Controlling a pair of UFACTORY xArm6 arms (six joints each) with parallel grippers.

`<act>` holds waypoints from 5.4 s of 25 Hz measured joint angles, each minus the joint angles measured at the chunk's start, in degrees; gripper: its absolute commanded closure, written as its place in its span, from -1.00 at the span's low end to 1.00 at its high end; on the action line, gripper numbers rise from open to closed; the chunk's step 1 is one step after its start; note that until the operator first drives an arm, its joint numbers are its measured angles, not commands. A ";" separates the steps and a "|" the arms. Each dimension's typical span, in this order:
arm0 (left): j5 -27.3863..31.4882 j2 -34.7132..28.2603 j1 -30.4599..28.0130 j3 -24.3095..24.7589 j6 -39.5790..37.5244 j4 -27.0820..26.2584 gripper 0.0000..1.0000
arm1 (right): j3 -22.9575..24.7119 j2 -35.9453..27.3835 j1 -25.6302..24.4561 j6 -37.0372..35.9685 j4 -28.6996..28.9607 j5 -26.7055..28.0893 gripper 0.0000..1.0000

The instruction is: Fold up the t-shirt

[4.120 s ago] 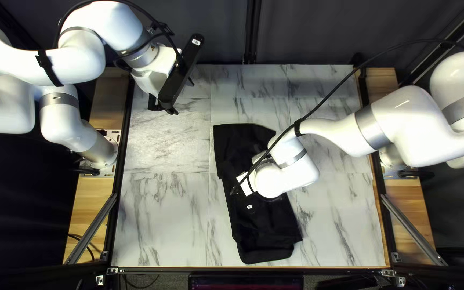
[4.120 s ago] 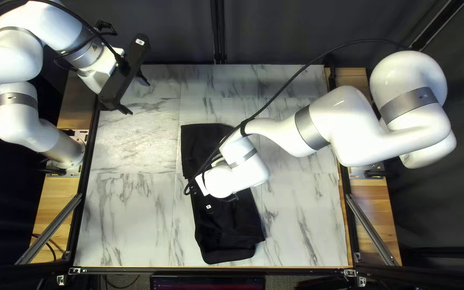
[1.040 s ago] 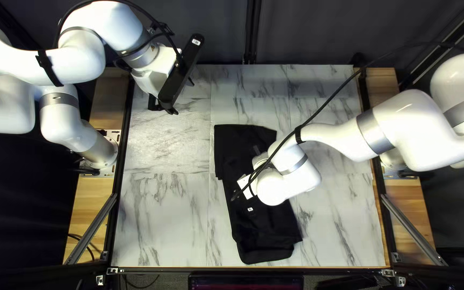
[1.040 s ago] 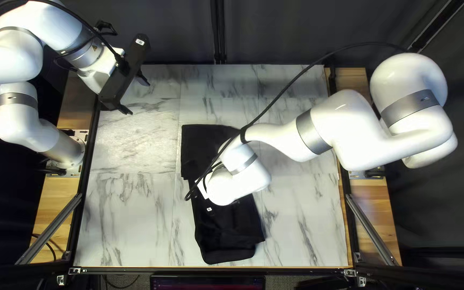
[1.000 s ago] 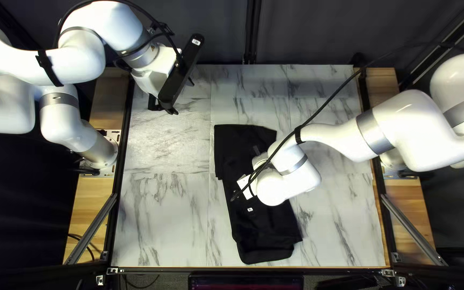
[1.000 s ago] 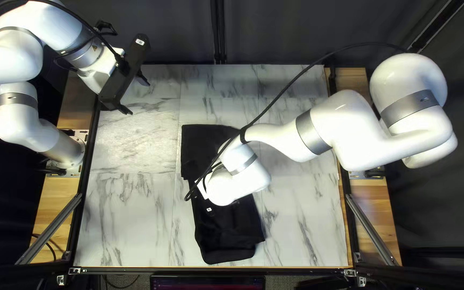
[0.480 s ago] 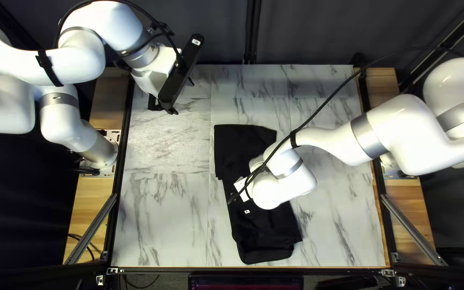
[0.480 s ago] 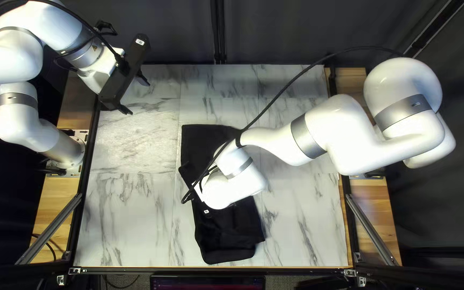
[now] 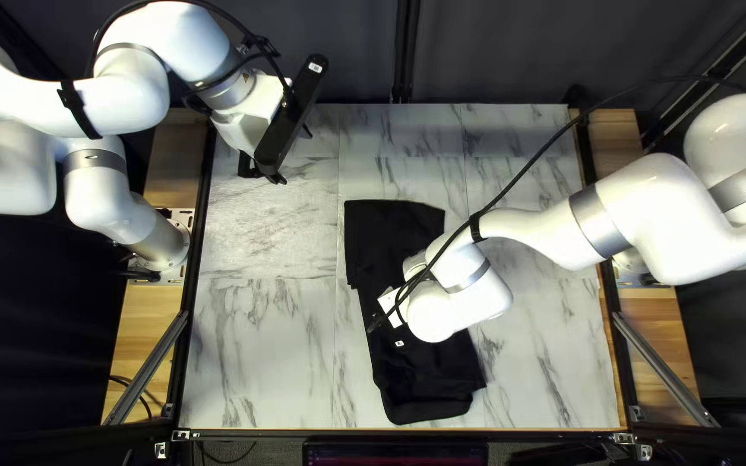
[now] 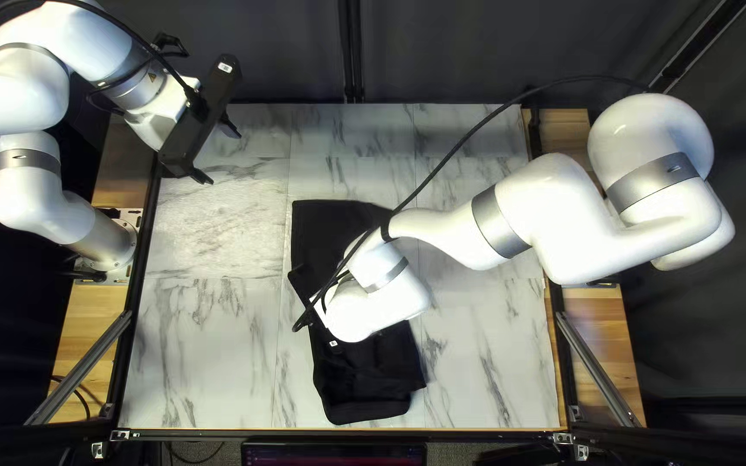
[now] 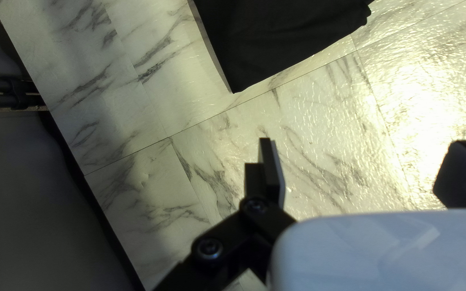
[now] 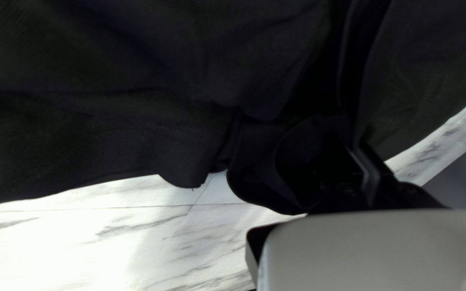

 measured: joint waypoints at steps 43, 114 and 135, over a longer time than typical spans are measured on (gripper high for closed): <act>0.00 0.00 0.00 0.00 0.00 0.00 -1.00 | -2.26 -0.09 -0.02 -1.83 1.22 3.23 -1.00; 0.00 0.00 0.00 0.00 0.00 0.00 -1.00 | -11.35 1.47 -1.38 -3.10 -2.78 8.38 1.00; 0.00 0.00 0.00 0.00 0.00 0.00 -1.00 | -6.99 4.24 3.95 3.95 2.91 4.43 1.00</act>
